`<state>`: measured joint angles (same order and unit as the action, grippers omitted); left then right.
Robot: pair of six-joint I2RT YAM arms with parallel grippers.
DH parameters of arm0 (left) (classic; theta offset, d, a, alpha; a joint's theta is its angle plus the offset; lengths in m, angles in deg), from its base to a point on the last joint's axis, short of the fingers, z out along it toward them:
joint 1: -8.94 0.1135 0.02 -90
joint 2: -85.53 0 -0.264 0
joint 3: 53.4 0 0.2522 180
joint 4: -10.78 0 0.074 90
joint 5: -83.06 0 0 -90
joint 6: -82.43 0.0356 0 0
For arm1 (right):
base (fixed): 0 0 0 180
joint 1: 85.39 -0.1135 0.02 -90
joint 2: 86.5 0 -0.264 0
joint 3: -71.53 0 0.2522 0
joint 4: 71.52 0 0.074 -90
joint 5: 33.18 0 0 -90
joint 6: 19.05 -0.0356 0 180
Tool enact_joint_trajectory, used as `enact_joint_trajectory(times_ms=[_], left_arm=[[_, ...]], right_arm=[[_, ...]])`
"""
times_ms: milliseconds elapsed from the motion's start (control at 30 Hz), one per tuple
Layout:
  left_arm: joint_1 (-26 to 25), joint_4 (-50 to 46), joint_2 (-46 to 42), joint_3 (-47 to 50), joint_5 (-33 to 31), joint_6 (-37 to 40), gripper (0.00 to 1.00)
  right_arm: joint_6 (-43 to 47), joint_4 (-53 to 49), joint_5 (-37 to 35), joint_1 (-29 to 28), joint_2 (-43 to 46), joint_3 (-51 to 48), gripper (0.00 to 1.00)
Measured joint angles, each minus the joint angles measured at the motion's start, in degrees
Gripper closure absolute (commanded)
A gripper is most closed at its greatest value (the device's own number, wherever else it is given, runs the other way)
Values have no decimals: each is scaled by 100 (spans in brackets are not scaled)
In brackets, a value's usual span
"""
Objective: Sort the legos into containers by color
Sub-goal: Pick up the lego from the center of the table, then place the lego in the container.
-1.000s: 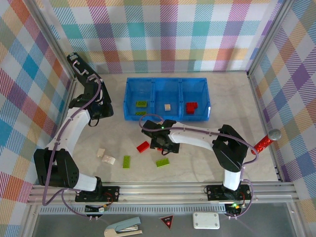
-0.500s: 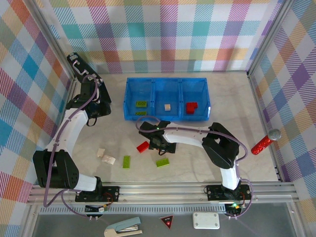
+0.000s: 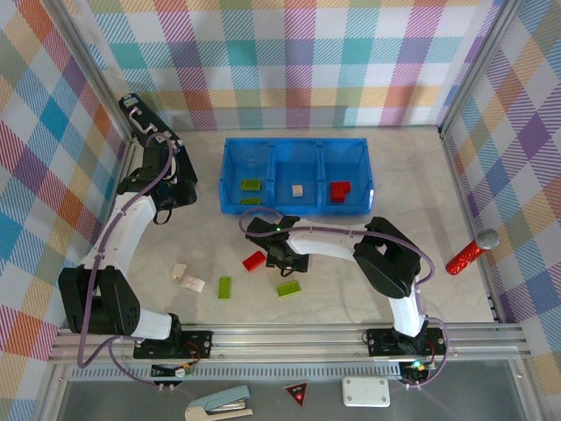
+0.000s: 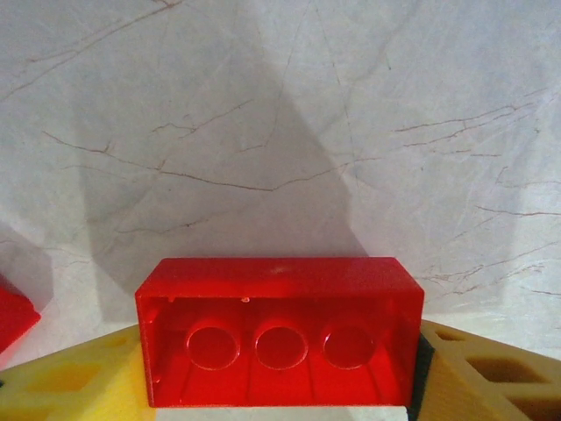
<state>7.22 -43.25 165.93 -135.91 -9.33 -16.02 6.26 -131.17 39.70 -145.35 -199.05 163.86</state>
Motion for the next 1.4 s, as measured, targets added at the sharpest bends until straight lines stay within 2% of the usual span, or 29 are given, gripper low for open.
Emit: enact_joint_trajectory(times_ms=[300, 533, 1000, 1400], left_arm=[[4, 0, 0, 0, 33, 22, 47], [4, 13, 0, 7, 203, 83, 47], [4, 13, 24, 7, 306, 212, 46], [11, 13, 26, 7, 345, 229, 46]], right_arm=[[219, -15, -149, 9, 24, 2, 35], [621, -9, -188, 262, 400, -101, 35], [2221, -122, 4, 1615, 1561, -610, 35], [3620, -437, 393, 2918, 1755, -245, 35]])
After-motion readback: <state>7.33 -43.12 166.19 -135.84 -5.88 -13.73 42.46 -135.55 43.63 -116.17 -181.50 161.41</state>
